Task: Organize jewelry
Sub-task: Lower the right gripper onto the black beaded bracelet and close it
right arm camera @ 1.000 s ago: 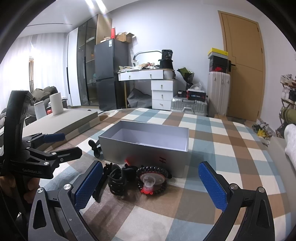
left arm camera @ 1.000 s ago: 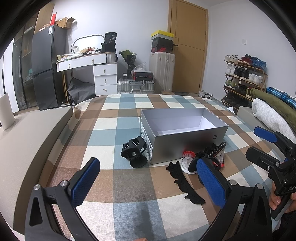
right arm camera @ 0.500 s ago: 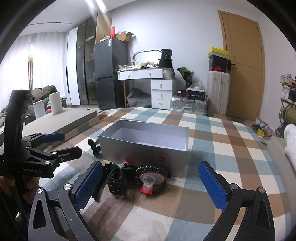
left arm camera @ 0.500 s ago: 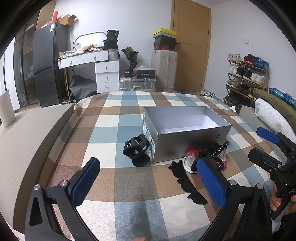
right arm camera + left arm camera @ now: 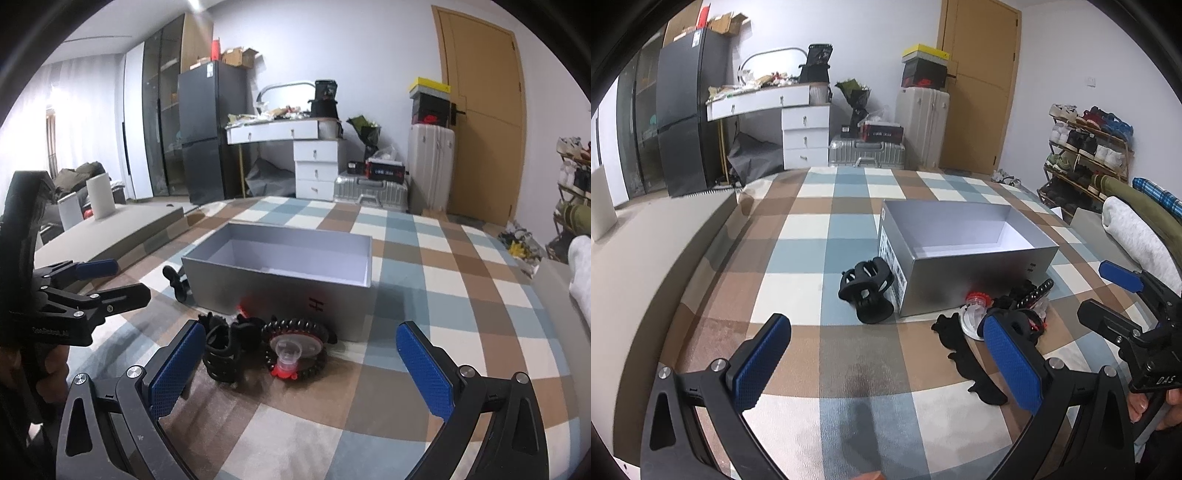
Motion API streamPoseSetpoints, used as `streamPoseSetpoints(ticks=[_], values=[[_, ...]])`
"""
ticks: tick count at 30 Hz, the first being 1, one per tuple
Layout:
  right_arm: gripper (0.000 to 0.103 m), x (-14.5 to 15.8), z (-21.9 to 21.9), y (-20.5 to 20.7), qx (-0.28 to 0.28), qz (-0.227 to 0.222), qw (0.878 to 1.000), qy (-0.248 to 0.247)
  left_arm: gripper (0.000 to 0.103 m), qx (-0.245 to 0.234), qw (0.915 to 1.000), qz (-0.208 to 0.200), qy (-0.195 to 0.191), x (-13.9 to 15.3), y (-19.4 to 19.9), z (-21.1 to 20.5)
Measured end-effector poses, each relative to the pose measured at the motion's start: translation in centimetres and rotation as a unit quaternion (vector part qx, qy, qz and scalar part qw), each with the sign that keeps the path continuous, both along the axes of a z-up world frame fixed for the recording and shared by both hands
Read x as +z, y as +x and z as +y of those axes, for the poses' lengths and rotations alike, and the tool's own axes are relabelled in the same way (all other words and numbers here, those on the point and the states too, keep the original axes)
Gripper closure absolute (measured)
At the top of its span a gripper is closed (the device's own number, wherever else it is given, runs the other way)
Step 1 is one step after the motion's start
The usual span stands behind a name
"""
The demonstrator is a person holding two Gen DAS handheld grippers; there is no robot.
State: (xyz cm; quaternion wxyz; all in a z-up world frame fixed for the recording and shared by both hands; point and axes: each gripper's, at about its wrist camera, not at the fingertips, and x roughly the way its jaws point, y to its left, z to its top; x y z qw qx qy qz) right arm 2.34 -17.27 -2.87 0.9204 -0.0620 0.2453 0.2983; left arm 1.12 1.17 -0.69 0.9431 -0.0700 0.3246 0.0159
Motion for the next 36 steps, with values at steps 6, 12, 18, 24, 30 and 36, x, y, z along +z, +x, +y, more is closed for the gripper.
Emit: streamPoseSetpoints(ticks=[6, 12, 18, 24, 30, 36], values=[[0.000, -0.2, 0.5, 0.7, -0.007, 0.022, 1.000, -0.016, 0.001, 0.000, 0.9999, 0.011, -0.005, -0.3, 0.0, 0.0], [0.000, -0.6, 0.6, 1.4, -0.011, 0.051, 0.998, -0.023, 0.001, -0.005, 0.9998, 0.018, 0.000, -0.4, 0.1, -0.2], [0.001, -0.9, 0.3, 3.2, -0.019, 0.109, 0.994, -0.004, 0.001, -0.014, 0.9996, 0.024, 0.000, -0.5, 0.0, -0.4], [0.015, -1.4, 1.0, 4.7, -0.013, 0.152, 0.988, 0.001, 0.001, -0.022, 0.9993, 0.029, 0.001, -0.5, -0.1, -0.6], [0.020, -2.4, 2.0, 5.8, -0.010, 0.180, 0.984, -0.002, 0.001, -0.026, 0.9992, 0.030, 0.003, -0.4, -0.1, -0.7], [0.036, -2.6, 2.3, 6.3, -0.006, 0.192, 0.981, 0.006, 0.001, -0.027, 0.9991, 0.031, 0.004, -0.4, 0.0, -0.9]])
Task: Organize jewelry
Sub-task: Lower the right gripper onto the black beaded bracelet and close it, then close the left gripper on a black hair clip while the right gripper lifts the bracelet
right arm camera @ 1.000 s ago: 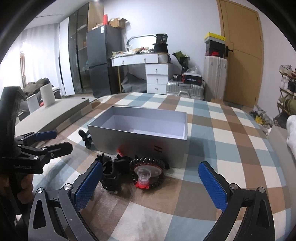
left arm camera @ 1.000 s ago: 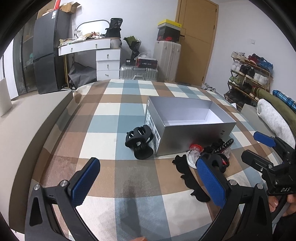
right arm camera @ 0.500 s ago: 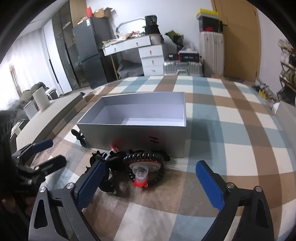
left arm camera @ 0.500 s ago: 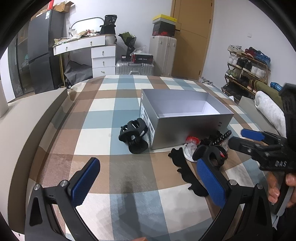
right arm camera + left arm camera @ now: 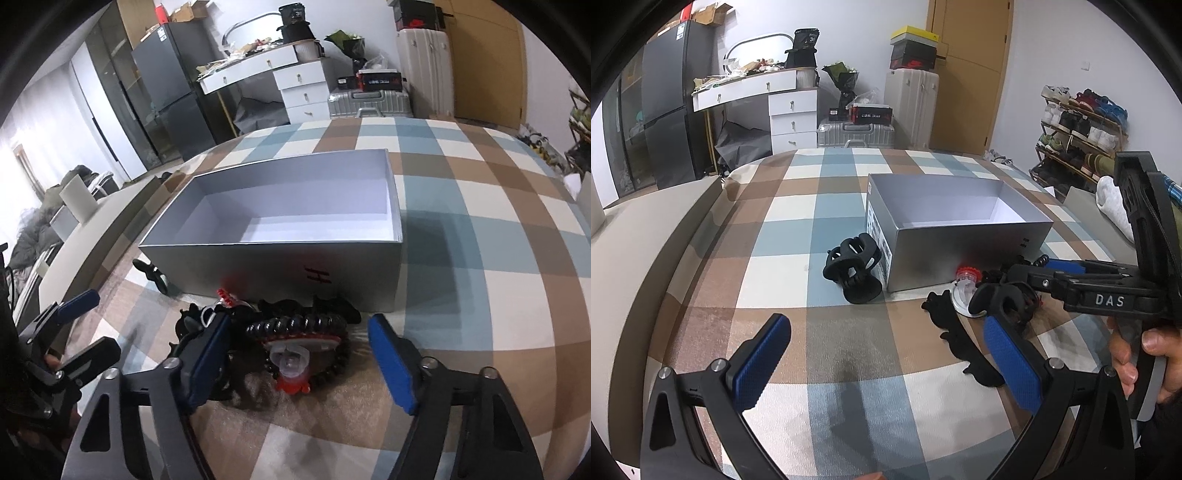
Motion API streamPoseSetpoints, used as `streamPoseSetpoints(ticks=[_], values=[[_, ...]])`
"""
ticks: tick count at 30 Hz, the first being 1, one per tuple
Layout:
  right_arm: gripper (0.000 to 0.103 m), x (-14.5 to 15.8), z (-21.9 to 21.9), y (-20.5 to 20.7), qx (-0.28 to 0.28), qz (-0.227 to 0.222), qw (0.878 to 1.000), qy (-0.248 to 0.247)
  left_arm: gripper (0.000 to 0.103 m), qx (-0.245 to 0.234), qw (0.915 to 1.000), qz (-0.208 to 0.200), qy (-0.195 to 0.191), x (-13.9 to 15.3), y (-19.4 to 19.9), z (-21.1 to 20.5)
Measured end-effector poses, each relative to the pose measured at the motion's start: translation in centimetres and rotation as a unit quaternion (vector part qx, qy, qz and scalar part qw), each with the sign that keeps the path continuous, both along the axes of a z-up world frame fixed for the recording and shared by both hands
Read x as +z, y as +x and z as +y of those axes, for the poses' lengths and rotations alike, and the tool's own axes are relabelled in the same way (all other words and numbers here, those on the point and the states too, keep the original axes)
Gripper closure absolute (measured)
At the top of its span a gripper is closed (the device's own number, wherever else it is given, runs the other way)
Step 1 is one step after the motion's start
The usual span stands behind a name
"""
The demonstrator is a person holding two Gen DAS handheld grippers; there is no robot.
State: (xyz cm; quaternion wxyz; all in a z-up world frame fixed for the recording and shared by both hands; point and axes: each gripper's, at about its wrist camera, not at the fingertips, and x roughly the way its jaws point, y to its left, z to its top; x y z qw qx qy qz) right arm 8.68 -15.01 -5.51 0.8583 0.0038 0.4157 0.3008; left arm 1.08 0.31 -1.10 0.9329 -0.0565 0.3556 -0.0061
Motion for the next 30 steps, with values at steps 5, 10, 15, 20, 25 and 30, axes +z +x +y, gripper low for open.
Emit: streamPoseSetpoints(ticks=[5, 10, 15, 20, 25, 30], values=[[0.063, 0.4, -0.3, -0.4, 0.001, -0.011, 1.000, 0.008, 0.001, -0.004, 1.0000, 0.002, 0.005, -0.1, 0.0, -0.3], [0.068, 1.2, -1.8, -1.1, -0.001, -0.013, 0.998, 0.055, 0.001, -0.009, 0.9999, 0.007, 0.007, -0.2, 0.2, -0.8], [0.070, 2.0, -3.8, -1.5, -0.005, -0.007, 0.994, 0.112, 0.001, -0.019, 0.9996, 0.020, 0.008, -0.4, 0.4, -1.5], [0.070, 2.5, -4.4, -2.0, -0.005, -0.014, 0.993, 0.118, 0.001, -0.021, 0.9986, 0.048, 0.011, -1.1, 0.8, -2.3], [0.070, 2.8, -4.4, -2.7, 0.001, -0.027, 0.993, 0.112, 0.001, -0.015, 0.9969, 0.078, -0.005, -1.6, 0.9, -2.3], [0.070, 3.0, -4.6, -3.0, 0.004, -0.035, 0.993, 0.110, 0.002, -0.010, 0.9954, 0.095, -0.012, -1.9, 1.0, -2.5]])
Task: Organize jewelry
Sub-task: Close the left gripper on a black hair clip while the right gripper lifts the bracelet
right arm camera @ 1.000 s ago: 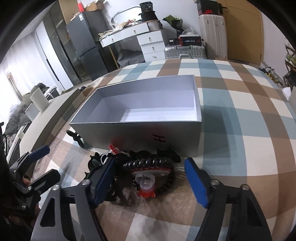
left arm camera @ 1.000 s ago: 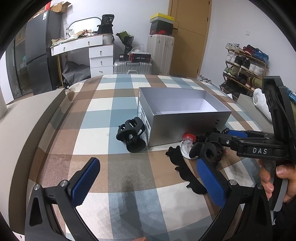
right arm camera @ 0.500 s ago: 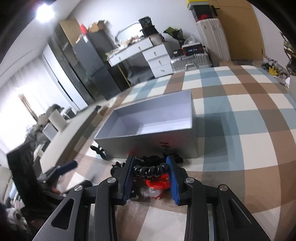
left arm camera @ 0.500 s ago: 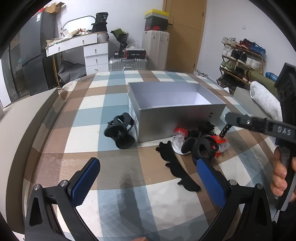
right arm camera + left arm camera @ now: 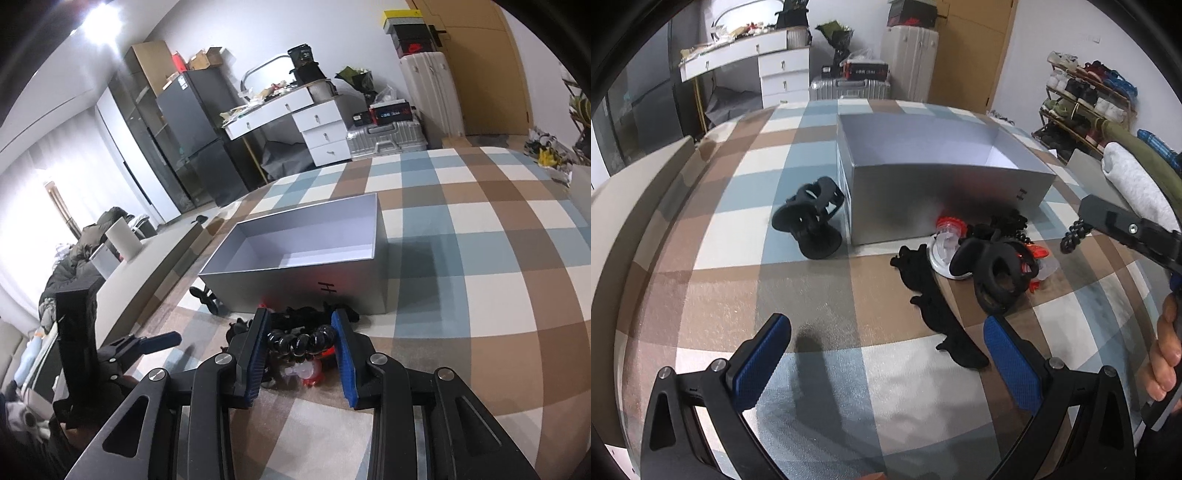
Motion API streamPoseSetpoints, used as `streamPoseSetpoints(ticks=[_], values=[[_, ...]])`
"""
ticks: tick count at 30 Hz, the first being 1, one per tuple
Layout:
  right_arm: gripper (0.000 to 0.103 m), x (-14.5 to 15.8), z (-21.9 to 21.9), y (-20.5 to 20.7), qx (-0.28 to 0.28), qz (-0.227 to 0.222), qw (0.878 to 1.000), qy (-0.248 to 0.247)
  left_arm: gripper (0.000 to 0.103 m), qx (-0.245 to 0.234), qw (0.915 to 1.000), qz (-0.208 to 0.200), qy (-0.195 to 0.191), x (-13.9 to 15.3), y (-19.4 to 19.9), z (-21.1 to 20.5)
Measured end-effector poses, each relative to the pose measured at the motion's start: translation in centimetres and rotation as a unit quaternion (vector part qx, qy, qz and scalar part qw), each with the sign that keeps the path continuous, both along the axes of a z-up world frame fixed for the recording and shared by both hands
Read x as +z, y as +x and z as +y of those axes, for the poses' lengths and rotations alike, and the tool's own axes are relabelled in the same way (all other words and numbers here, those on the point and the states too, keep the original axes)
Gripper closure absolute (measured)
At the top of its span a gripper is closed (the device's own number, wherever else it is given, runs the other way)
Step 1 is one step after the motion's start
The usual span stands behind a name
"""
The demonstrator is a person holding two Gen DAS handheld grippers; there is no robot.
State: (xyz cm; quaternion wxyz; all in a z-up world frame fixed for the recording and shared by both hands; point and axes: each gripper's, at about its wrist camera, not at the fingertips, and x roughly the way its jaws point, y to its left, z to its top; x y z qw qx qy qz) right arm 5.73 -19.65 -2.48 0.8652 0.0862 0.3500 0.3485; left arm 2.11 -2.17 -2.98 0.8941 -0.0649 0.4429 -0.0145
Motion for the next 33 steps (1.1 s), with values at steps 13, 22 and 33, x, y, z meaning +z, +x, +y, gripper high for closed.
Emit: streamPoseSetpoints(ticks=[13, 22, 33], values=[[0.070, 0.5, 0.1, -0.5, 0.013, -0.009, 1.000, 0.005, 0.037, -0.012, 0.9999, -0.003, 0.011, -0.1, 0.0, -1.3], [0.070, 0.7, 0.4, -1.0, 0.018, -0.012, 1.000, 0.005, 0.097, -0.031, 0.9991, -0.023, -0.014, 0.8, -0.7, -0.9], [0.070, 1.0, 0.7, -1.2, 0.021, -0.019, 1.000, 0.006, 0.102, -0.017, 0.9988, -0.033, -0.033, 1.4, -0.6, 0.2]])
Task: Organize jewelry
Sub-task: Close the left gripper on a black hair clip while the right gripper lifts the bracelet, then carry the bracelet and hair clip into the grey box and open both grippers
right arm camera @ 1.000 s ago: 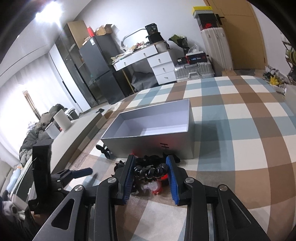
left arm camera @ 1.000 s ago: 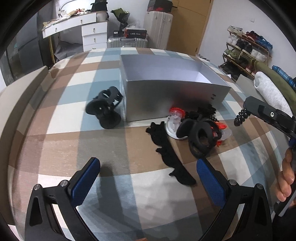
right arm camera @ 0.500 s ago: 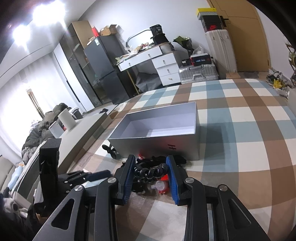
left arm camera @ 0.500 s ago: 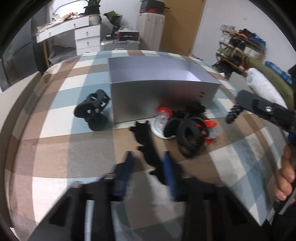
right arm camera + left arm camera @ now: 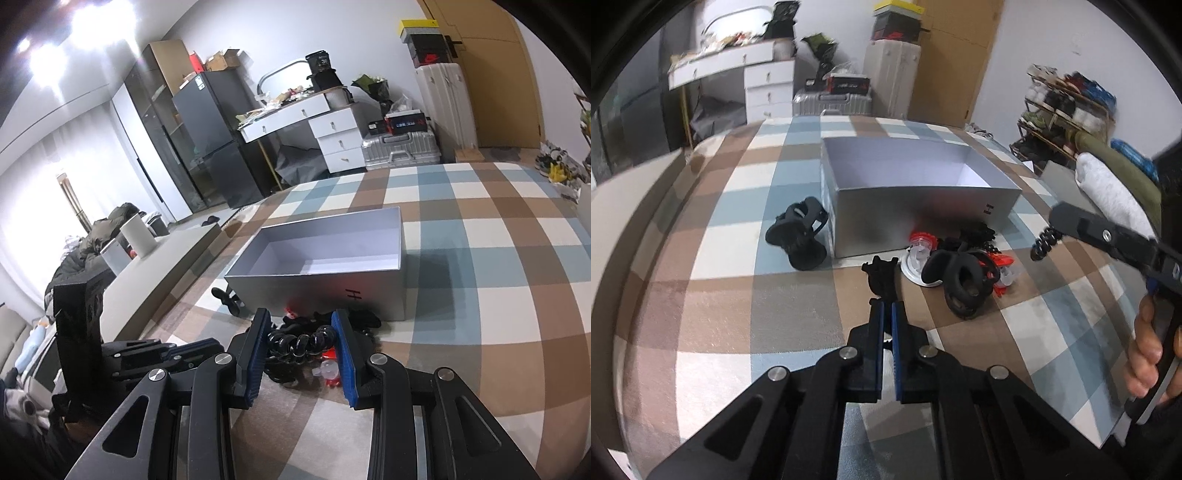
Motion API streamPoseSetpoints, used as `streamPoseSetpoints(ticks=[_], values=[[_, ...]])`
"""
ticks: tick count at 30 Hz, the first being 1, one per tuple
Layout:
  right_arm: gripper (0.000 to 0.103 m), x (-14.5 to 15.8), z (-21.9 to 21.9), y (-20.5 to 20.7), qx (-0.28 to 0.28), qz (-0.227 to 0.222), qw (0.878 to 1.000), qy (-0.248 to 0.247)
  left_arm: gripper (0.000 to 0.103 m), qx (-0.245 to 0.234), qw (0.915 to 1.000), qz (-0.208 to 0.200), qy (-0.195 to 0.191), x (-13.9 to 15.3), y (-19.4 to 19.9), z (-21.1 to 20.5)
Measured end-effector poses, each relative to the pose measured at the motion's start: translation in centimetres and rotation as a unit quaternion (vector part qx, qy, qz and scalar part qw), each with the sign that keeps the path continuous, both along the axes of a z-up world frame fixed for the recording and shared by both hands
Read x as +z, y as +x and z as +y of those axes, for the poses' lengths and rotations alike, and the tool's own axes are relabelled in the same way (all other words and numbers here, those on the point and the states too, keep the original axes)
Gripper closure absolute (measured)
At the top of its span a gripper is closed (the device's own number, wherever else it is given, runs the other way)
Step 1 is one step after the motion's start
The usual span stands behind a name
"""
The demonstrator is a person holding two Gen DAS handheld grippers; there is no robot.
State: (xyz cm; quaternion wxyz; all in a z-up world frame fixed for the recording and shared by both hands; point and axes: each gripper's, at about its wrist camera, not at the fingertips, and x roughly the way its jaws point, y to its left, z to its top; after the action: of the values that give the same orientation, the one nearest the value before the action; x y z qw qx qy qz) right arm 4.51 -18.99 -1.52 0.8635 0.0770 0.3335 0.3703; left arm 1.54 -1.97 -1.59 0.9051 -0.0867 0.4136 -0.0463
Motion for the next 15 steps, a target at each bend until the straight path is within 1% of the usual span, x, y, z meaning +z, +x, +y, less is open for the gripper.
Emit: streamPoseSetpoints(ticks=[1, 2, 3, 4, 5, 7, 10, 11, 12, 14, 15], values=[[0.070, 0.0, 0.0, 0.0, 0.001, 0.000, 1.000, -0.001, 0.100, 0.004, 1.0000, 0.003, -0.008, -0.1, 0.1, 0.1], [0.070, 0.0, 0.0, -0.1, 0.001, -0.001, 1.000, -0.002, 0.089, 0.006, 0.9999, 0.005, -0.014, -0.2, 0.2, 0.1], [0.070, 0.1, 0.0, -0.1, 0.001, -0.001, 1.000, -0.002, 0.075, 0.010, 0.9998, 0.006, -0.016, -0.3, 0.3, 0.1], [0.070, 0.0, 0.0, -0.1, 0.001, -0.002, 1.000, -0.001, 0.070, 0.015, 0.9997, 0.005, -0.018, -0.3, 0.4, 0.1], [0.070, 0.0, 0.0, 0.0, 0.002, -0.002, 1.000, -0.001, 0.068, 0.016, 0.9997, 0.003, -0.020, -0.3, 0.4, 0.0], [0.070, 0.0, 0.0, 0.1, 0.001, 0.000, 1.000, 0.000, 0.068, 0.011, 0.9998, 0.005, -0.014, -0.5, 0.7, -0.4], [0.070, -0.1, -0.1, 0.1, 0.000, 0.004, 1.000, 0.000, 0.068, 0.013, 0.9997, 0.022, 0.001, -1.4, 1.2, -0.8], [0.070, 0.0, -0.1, 0.1, -0.001, 0.004, 1.000, 0.001, 0.068, 0.013, 0.9998, 0.017, 0.006, -1.3, 1.1, -0.9], [0.070, 0.0, -0.2, 0.2, -0.002, 0.004, 1.000, 0.002, 0.073, 0.009, 0.9997, 0.020, 0.011, -1.3, 1.0, -1.1], [0.070, 0.0, -0.4, 0.2, -0.003, 0.004, 1.000, 0.002, 0.091, -0.001, 0.9996, 0.021, 0.019, -1.3, 0.9, -1.3], [0.070, 0.0, -0.4, 0.3, -0.004, 0.005, 1.000, 0.003, 0.091, -0.002, 0.9996, 0.019, 0.019, -1.2, 0.8, -1.3]])
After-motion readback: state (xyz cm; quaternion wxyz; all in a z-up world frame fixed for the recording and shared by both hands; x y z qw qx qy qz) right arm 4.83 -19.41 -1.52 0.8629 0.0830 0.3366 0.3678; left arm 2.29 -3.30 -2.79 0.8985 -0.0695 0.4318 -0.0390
